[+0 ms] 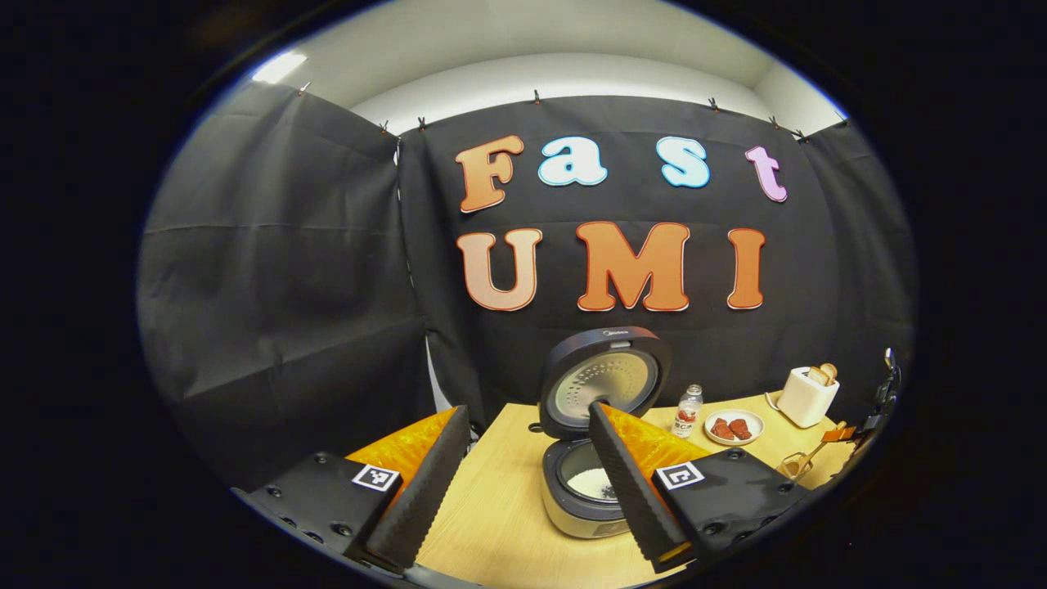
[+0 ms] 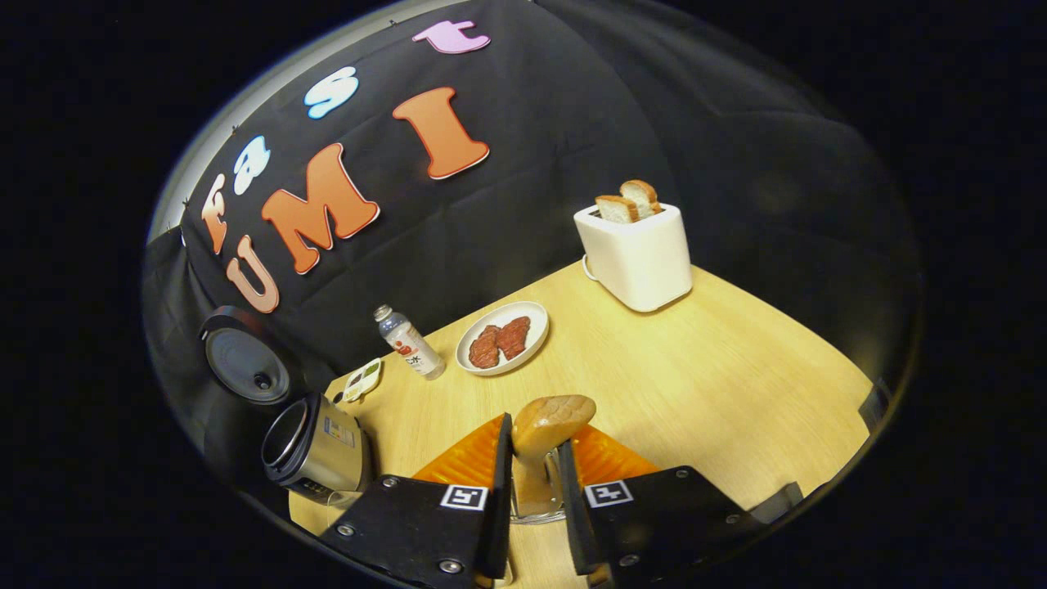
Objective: Close the left gripper, press the button to open the rice cooker; take a wooden spoon from the chopstick holder with the right hand, scoop a spoonful of rice and pour it into the rice cooker, then put the wooden spoon back into the chopstick holder.
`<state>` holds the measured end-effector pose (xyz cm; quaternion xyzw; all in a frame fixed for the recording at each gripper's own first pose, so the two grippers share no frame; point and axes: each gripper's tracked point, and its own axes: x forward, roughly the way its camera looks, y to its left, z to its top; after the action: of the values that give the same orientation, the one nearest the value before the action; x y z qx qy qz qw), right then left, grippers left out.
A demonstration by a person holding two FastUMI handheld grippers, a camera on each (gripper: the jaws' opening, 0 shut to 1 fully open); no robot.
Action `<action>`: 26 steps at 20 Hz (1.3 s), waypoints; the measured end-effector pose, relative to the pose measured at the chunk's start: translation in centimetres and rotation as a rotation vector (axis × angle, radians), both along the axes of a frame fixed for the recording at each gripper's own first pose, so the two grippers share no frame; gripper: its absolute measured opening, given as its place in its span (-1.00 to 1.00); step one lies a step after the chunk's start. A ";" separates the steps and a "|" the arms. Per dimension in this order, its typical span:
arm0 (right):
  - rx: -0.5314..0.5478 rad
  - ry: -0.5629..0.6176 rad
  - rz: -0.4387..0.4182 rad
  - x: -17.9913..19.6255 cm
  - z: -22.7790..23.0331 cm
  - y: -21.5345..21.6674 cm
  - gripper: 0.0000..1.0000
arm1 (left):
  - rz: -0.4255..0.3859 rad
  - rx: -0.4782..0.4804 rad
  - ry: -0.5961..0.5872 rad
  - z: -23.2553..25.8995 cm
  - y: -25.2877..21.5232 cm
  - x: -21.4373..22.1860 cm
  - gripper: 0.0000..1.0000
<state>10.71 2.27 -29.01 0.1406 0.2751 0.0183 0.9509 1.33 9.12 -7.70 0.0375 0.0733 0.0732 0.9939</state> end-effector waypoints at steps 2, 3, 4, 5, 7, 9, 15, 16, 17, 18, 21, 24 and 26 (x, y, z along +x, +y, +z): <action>-0.055 -0.032 -0.025 -0.2 1.8 -1.6 -0.07 | -0.014 0.015 -0.003 0.3 -0.6 0.5 0.90; -0.088 -0.056 -0.036 -0.1 3.1 -2.3 0.10 | -0.025 0.016 -0.007 0.4 -1.1 0.8 0.90; -0.118 -0.078 -0.040 -0.9 3.7 -2.7 0.42 | -0.037 0.012 -0.014 0.7 -1.7 1.2 0.89; -0.148 -0.099 -0.043 -1.0 5.3 -3.0 0.56 | -0.050 0.003 -0.020 0.9 -2.1 1.7 0.89; -0.214 -0.147 -0.047 -1.3 8.8 -3.3 0.89 | -0.076 -0.016 -0.029 1.3 -3.2 3.2 0.89; -0.274 -0.196 -0.071 -1.4 12.6 -3.8 0.90 | -0.109 -0.036 -0.027 1.7 -4.1 5.0 0.89; -0.371 -0.343 -0.051 -3.8 23.5 -1.6 0.89 | -0.142 -0.037 -0.060 5.9 -6.0 12.0 0.89; -0.382 -0.364 -0.044 -4.2 24.9 -1.2 0.89 | -0.154 -0.034 -0.069 6.8 -6.5 13.6 0.89; -0.395 -0.380 -0.044 -4.6 26.1 -0.8 0.90 | -0.165 -0.029 -0.063 7.1 -6.8 15.2 0.89; -0.404 -0.389 -0.041 -5.0 26.9 -0.5 0.90 | -0.169 -0.024 -0.050 7.3 -7.1 16.8 0.90; -0.401 -0.416 -0.017 -6.3 29.3 1.2 0.90 | -0.184 -0.043 -0.048 7.9 -7.6 22.0 0.90; -0.438 -0.439 -0.016 -7.1 30.6 1.3 0.90 | -0.175 -0.061 -0.007 6.0 -7.6 26.6 0.96; -0.438 -0.441 -0.016 -7.3 31.9 1.5 0.90 | -0.185 -0.084 0.045 3.8 -8.0 29.5 0.89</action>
<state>3.40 3.78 2.87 -0.0728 0.0584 -0.0189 0.9955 30.83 1.15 -3.92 0.0041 0.0946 -0.0229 0.9952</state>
